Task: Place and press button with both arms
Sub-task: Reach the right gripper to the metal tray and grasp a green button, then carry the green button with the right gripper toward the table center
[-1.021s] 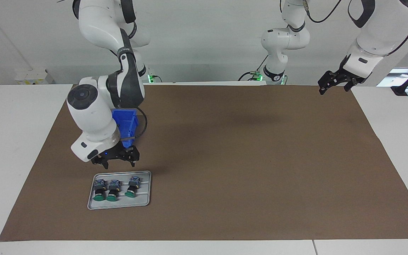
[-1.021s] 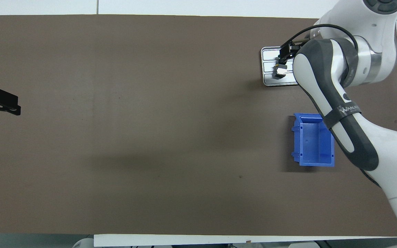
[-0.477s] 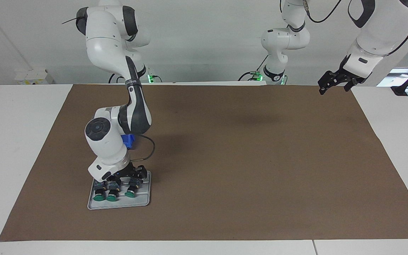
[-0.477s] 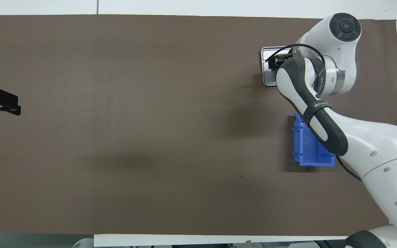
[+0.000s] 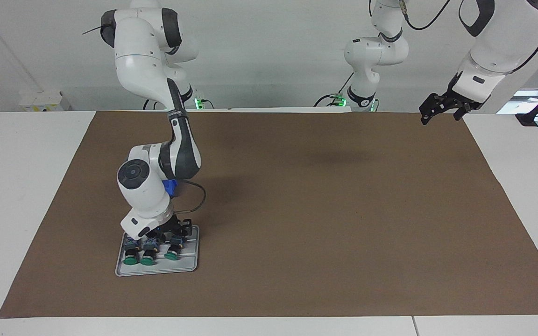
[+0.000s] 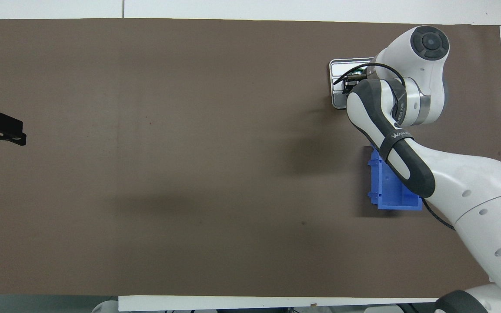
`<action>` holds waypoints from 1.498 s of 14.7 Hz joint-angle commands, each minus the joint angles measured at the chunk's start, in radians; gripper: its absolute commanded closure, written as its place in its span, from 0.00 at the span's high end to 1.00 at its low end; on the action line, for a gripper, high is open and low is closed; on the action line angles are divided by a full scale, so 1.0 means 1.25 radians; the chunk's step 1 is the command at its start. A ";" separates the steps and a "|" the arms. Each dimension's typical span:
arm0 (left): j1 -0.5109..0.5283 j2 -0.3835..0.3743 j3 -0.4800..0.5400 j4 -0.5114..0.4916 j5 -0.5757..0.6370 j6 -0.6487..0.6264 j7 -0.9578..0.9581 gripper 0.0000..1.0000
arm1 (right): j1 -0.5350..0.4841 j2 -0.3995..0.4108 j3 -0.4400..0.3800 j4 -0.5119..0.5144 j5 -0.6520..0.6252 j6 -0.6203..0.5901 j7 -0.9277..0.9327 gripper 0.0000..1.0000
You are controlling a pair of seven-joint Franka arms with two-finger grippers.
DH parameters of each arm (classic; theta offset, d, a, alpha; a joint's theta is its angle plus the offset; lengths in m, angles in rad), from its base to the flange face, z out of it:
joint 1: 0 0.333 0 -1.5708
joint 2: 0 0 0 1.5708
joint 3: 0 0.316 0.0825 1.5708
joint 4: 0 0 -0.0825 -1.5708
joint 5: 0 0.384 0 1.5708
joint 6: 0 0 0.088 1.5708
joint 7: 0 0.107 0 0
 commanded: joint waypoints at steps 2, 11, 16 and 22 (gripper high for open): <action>-0.005 -0.011 0.002 -0.010 0.001 0.012 0.006 1.00 | -0.005 0.000 0.004 0.031 -0.015 -0.027 -0.006 0.09; -0.004 -0.011 0.002 -0.010 0.001 0.012 0.011 1.00 | 0.100 -0.110 0.005 0.124 -0.004 -0.336 0.190 0.00; -0.002 -0.011 0.002 -0.010 0.001 0.011 0.011 1.00 | 0.273 -0.110 0.004 0.125 -0.003 -0.344 0.647 0.00; -0.002 -0.012 0.003 -0.011 0.000 0.011 0.006 1.00 | 0.402 -0.047 0.004 0.130 -0.013 -0.316 1.195 0.01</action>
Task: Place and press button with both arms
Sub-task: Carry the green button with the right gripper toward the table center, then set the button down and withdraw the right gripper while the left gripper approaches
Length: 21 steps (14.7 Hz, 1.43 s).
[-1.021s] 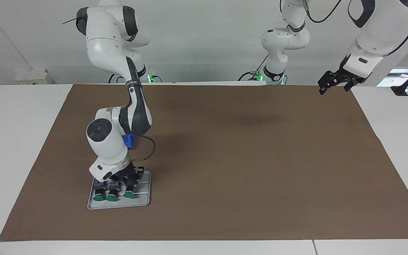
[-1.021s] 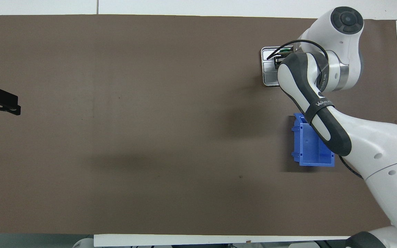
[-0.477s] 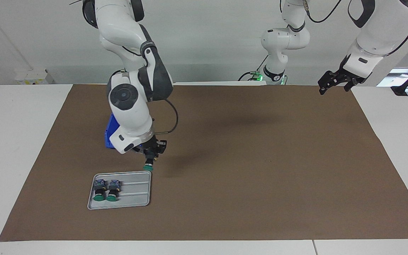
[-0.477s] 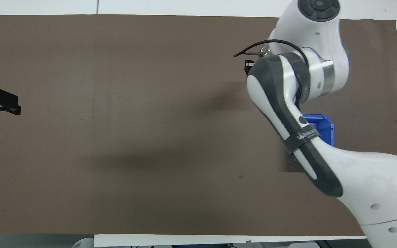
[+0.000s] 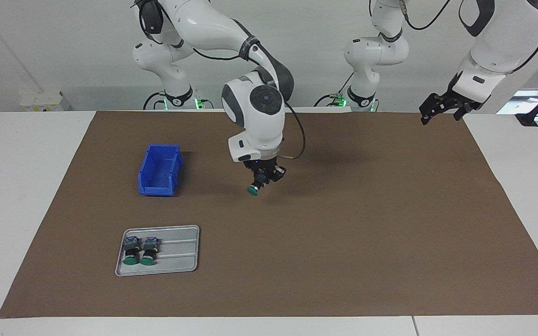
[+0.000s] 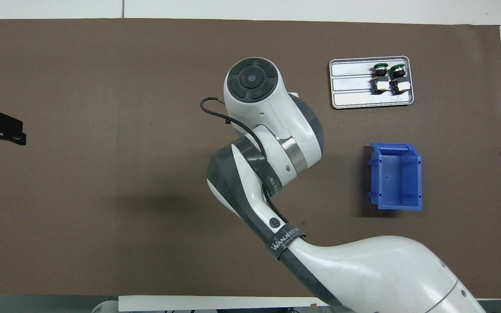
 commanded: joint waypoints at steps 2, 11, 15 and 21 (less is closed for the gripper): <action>-0.002 -0.012 0.003 -0.012 0.001 0.010 0.005 1.00 | 0.029 0.062 -0.003 -0.003 0.002 0.119 0.369 0.02; 0.005 -0.012 0.004 -0.013 0.000 0.009 -0.010 1.00 | 0.069 0.113 0.003 -0.049 0.008 0.227 0.605 0.36; 0.005 -0.012 0.006 -0.013 0.000 0.006 -0.020 1.00 | 0.064 0.094 0.002 -0.039 0.002 0.228 0.597 0.99; 0.002 -0.012 0.004 -0.013 0.000 0.004 -0.079 1.00 | -0.070 -0.110 -0.002 -0.023 -0.004 0.036 0.367 0.99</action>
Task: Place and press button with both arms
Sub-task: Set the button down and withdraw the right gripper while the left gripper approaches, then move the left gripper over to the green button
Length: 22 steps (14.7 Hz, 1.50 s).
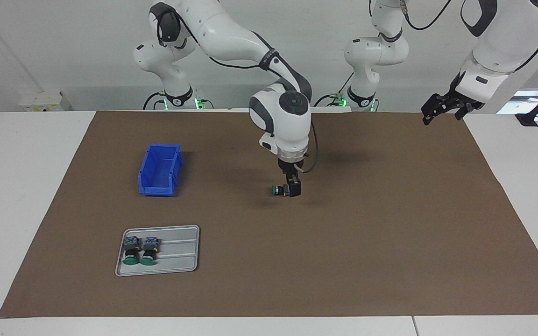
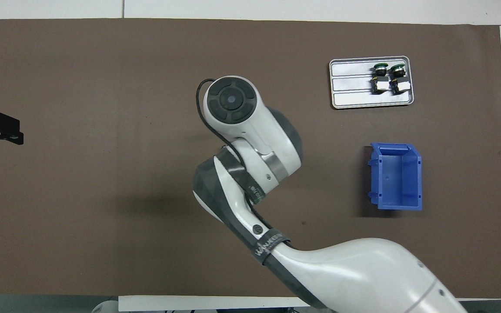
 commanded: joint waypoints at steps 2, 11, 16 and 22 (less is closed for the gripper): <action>-0.008 -0.012 -0.003 -0.013 0.000 0.007 -0.147 1.00 | -0.122 -0.138 0.010 -0.029 -0.003 -0.134 -0.252 0.99; -0.141 -0.001 -0.003 -0.070 -0.051 0.077 -0.508 1.00 | -0.385 -0.315 0.005 -0.031 -0.003 -0.397 -0.971 0.99; -0.229 0.035 -0.002 -0.103 -0.092 0.150 -0.755 1.00 | -0.499 -0.323 0.004 -0.034 -0.007 -0.453 -1.423 0.99; -0.320 0.127 -0.003 -0.103 -0.120 0.290 -1.019 1.00 | -0.490 -0.336 0.012 -0.070 -0.072 -0.418 -1.561 0.99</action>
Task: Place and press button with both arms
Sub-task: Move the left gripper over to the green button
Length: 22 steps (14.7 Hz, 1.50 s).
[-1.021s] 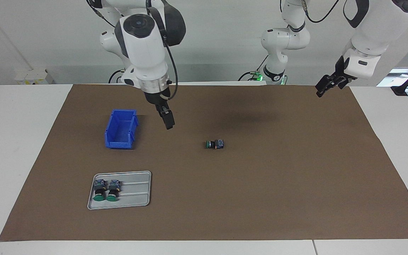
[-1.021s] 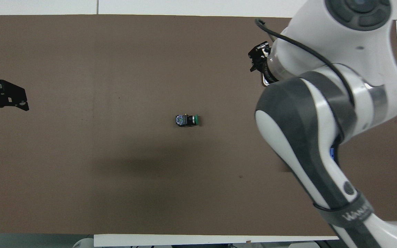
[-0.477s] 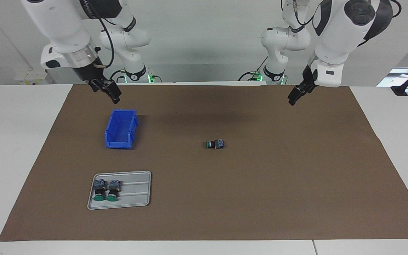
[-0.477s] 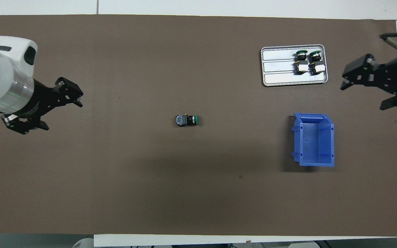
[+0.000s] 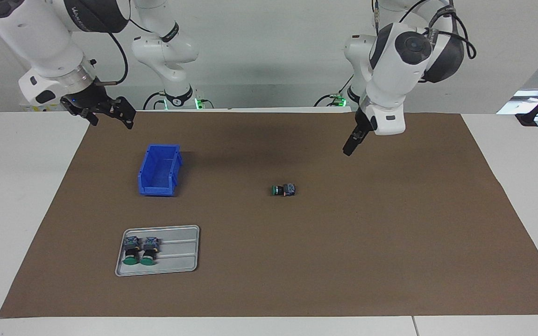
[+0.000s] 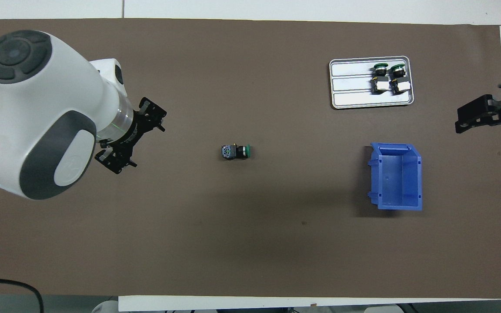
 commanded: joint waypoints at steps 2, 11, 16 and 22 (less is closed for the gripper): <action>-0.068 0.063 0.012 0.007 -0.018 0.073 -0.124 1.00 | -0.001 -0.021 0.005 -0.023 -0.029 0.025 -0.063 0.99; -0.178 0.219 0.015 0.053 -0.016 0.212 -0.378 0.99 | -0.003 -0.033 0.002 -0.058 -0.045 0.055 -0.094 0.99; -0.199 0.290 0.013 0.069 -0.017 0.270 -0.506 0.98 | -0.010 -0.032 0.000 -0.052 -0.031 0.061 -0.095 0.99; -0.199 0.330 0.015 0.069 -0.010 0.330 -0.567 0.97 | -0.011 -0.033 -0.001 -0.053 -0.031 0.060 -0.087 0.99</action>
